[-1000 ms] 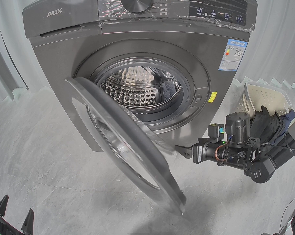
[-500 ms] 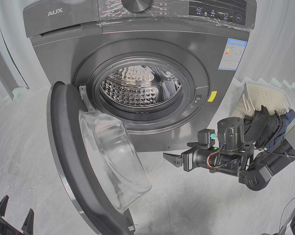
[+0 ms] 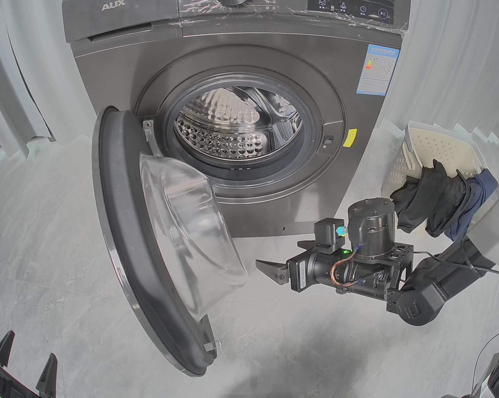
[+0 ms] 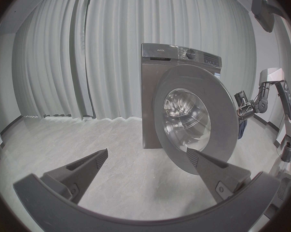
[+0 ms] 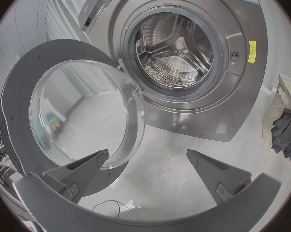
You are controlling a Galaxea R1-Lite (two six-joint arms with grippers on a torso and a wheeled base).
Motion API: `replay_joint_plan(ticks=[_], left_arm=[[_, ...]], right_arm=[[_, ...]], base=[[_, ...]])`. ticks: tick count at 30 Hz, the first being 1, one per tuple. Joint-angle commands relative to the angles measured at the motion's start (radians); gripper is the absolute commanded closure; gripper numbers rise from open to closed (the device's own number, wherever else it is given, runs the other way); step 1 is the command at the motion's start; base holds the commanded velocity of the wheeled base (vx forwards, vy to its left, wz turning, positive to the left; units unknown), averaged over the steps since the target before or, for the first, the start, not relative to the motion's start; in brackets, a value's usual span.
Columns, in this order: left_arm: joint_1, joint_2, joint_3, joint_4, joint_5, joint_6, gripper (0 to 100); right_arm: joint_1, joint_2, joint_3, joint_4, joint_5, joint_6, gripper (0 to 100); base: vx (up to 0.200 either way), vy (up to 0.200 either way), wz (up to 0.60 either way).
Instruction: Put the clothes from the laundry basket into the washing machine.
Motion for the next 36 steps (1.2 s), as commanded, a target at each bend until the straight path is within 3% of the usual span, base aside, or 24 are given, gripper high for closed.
replay_joint_plan(ticks=[1, 11, 28, 36], left_arm=[[0.0, -0.017, 0.015, -0.001, 0.0, 0.0, 0], [0.0, -0.017, 0.015, -0.001, 0.0, 0.0, 0], [0.0, -0.017, 0.016, -0.001, 0.0, 0.0, 0], [0.0, -0.017, 0.016, -0.001, 0.0, 0.0, 0]], right_arm=[[0.034, 0.053, -0.041, -0.002, -0.001, 0.004, 0], [0.094, 0.098, -0.071, -0.085, 0.011, 0.024, 0], [0.063, 0.202, -0.229, -0.068, 0.01, 0.031, 0], [0.136, 0.239, -0.266, -0.082, 0.01, 0.036, 0]], base=[[0.0, 0.0, 0.0], [0.0, 0.0, 0.0], [-0.024, 0.0, 0.0], [0.0, 0.0, 0.0]])
